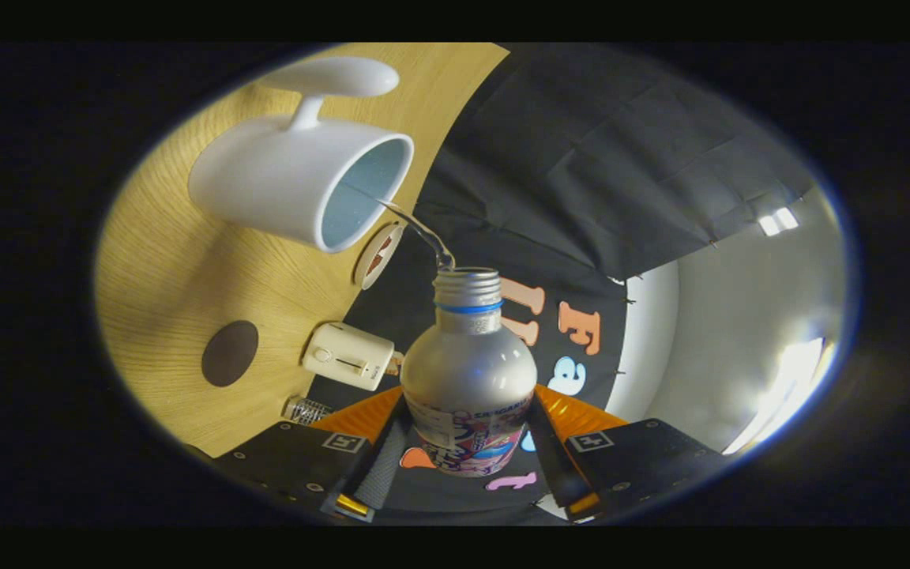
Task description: Take the bottle from table, then pour the juice into the cup, finally place the bottle on the coaster
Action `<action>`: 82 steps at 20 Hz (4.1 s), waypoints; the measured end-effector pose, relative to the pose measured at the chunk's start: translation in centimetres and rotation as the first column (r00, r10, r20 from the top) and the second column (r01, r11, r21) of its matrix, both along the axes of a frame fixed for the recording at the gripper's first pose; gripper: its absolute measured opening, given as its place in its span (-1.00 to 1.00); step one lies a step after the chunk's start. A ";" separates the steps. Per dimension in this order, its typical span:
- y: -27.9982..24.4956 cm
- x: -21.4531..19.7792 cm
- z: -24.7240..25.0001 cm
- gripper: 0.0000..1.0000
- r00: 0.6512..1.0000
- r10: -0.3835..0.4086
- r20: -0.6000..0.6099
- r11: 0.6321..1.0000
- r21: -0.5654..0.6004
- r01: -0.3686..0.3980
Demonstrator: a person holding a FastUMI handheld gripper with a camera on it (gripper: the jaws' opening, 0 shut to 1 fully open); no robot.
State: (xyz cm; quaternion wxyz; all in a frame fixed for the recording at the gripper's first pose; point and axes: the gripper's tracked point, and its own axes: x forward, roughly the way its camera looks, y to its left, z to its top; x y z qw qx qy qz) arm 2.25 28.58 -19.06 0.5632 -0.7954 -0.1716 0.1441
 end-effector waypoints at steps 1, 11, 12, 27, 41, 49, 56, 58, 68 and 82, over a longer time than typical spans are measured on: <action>0.1 0.0 0.0 0.55 1.000 0.004 0.003 1.000 -0.012 -0.004; 0.7 -0.1 0.0 0.55 0.999 0.037 0.011 0.998 -0.057 -0.037; 0.8 0.0 0.0 0.55 0.999 0.039 0.013 0.997 -0.063 -0.038; 1.5 -0.1 -0.1 0.55 0.997 0.076 0.025 0.993 -0.094 -0.073; 0.8 -0.3 -1.7 0.55 0.993 0.000 -0.121 0.997 0.081 0.010; -0.5 0.1 -1.5 0.55 0.891 -0.026 -0.453 0.834 0.481 0.269; -3.0 3.4 -1.8 0.57 0.758 0.074 -0.648 0.473 0.692 0.546; -3.1 3.9 -2.3 0.57 0.719 0.140 -0.681 0.365 0.710 0.602; -4.2 5.8 -7.4 0.57 0.553 0.300 -0.777 0.054 0.592 0.804; -5.2 6.3 -13.2 0.58 0.474 0.302 -0.827 -0.042 0.485 0.873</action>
